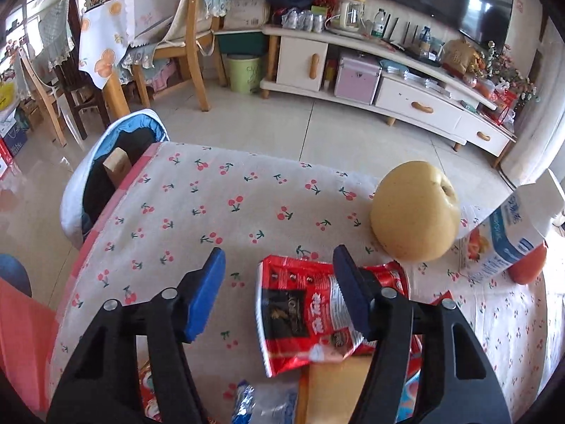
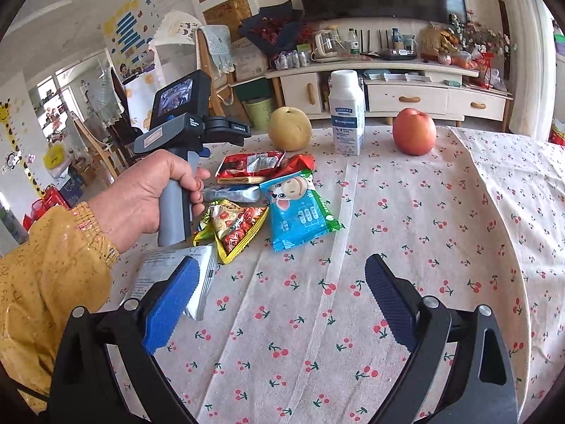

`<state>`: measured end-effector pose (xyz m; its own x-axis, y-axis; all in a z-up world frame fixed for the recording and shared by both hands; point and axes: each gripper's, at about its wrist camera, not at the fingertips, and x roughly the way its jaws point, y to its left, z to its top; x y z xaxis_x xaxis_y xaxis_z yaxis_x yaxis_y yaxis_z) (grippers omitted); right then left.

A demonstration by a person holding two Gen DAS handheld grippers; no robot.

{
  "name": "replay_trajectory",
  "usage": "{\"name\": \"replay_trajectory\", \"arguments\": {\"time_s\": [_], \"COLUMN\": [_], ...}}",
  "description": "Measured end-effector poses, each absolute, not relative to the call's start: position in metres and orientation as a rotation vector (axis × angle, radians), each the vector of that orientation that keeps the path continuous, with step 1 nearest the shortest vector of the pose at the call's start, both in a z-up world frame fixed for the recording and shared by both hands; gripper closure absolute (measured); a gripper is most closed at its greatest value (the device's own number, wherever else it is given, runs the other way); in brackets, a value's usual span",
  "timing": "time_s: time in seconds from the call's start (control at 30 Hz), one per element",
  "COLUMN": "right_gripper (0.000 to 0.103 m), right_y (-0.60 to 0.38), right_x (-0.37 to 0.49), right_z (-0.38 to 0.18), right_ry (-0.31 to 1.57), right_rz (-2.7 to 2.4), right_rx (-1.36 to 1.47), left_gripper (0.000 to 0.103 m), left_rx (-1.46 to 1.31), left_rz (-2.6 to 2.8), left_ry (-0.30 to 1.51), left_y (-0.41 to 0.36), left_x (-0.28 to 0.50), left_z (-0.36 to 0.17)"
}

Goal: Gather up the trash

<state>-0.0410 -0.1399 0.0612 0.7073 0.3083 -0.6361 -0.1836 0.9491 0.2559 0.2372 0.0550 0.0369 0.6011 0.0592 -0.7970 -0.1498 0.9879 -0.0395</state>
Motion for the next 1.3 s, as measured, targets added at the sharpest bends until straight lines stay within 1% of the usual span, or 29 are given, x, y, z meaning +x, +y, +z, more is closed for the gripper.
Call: {"name": "replay_trajectory", "arguments": {"time_s": [0.07,0.13,0.17,0.3,0.47,0.7,0.9,0.97,1.07,1.2,1.3], "right_gripper": [0.009,0.009,0.009,0.009,0.009,0.009,0.009,0.009,0.009,0.009,0.009], "right_y": [-0.141,-0.144,-0.146,-0.152,-0.17,-0.201,-0.208,-0.208,-0.207,-0.206,-0.205], "right_x": [-0.042,-0.042,-0.042,-0.041,-0.04,-0.035,-0.034,-0.035,-0.037,-0.036,-0.032], "right_z": [0.063,0.065,0.066,0.068,0.073,0.074,0.063,0.061,0.061,0.056,0.05], "right_ry": [0.73,0.725,0.725,0.726,0.711,0.705,0.757,0.767,0.768,0.796,0.827], "right_rz": [0.274,0.269,0.267,0.251,0.192,0.087,0.072,0.078,0.081,0.08,0.083], "right_rx": [0.173,0.172,0.174,0.187,0.212,0.242,0.255,0.262,0.25,0.257,0.271], "left_gripper": [0.04,0.048,0.049,0.049,0.049,0.049,0.049,0.049,0.049,0.046,0.046], "left_rx": [-0.092,-0.074,-0.061,-0.029,0.025,0.13,0.15,0.14,0.109,0.018,-0.065], "left_rz": [0.128,0.126,0.123,0.076,-0.011,-0.148,-0.248,-0.27,-0.235,-0.049,0.091], "left_ry": [0.949,0.994,1.018,1.048,1.038,1.036,1.052,1.05,1.0,0.926,0.914], "left_y": [0.051,0.045,0.041,0.028,0.008,-0.032,-0.048,-0.044,-0.02,0.043,0.087], "left_x": [0.245,0.252,0.253,0.245,0.209,0.139,0.084,0.073,0.06,0.064,0.078], "left_z": [0.032,0.025,0.021,0.013,0.01,0.01,0.012,0.015,0.032,0.048,0.048]}}
